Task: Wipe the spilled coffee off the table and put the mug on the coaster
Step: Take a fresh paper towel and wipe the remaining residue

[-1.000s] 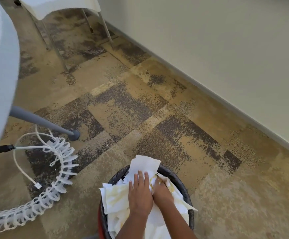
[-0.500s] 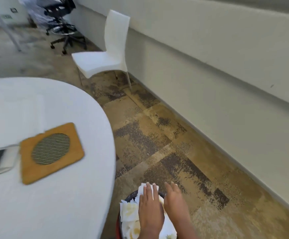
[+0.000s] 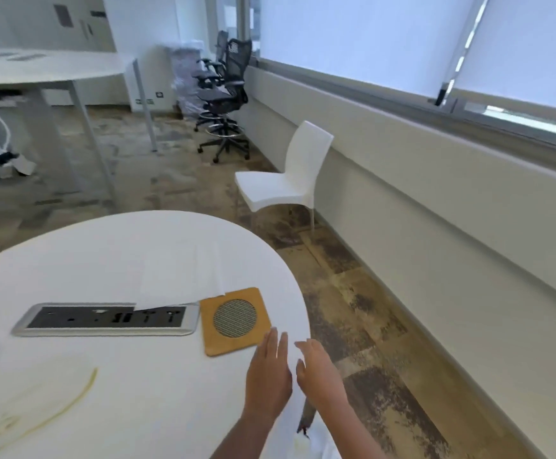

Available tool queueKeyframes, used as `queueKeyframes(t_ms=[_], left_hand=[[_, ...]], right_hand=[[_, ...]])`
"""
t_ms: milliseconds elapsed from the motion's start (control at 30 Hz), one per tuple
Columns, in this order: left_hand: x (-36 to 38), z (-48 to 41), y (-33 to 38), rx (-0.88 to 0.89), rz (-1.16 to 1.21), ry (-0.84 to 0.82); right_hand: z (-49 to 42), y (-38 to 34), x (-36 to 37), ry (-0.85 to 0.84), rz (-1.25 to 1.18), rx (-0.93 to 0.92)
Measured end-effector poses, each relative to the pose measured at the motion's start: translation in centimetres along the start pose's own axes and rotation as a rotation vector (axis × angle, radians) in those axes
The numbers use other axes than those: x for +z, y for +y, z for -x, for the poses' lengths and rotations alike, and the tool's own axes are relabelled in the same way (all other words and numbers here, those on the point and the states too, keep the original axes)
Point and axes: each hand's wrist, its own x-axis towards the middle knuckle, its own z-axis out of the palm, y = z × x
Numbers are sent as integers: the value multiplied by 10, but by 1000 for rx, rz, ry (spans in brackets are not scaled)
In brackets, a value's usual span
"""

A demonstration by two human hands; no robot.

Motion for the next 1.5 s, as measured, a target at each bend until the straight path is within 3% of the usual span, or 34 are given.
queueKeyframes(t_ms=[100,300,400,633,967,1133,1267,1500], left_hand=[[-17,-7,-41,-93,30,-63],[-38,-31,-133,-204,2,30],[-44,-45,-181,-321,36,-21],[-35,-86,-275,-465,47,15],[-25,-135,-314,-523,45,-177],[-25,-150,-307,-717,320,-232],[-27,-156,-303,-822,769,-130],[-40,-149,-278,-717,1131,8]], right_hand=[[-16,-35,5,-16,11,-27],[-70,-102,28,-52,10,-34],[-101,-130,43,-86,-14,3],[-168,-160,69,5,72,74],[-210,-176,96,36,241,171],[-211,-179,102,126,71,204],[-211,-190,97,243,-189,190],[-196,-218,93,287,-82,-167]])
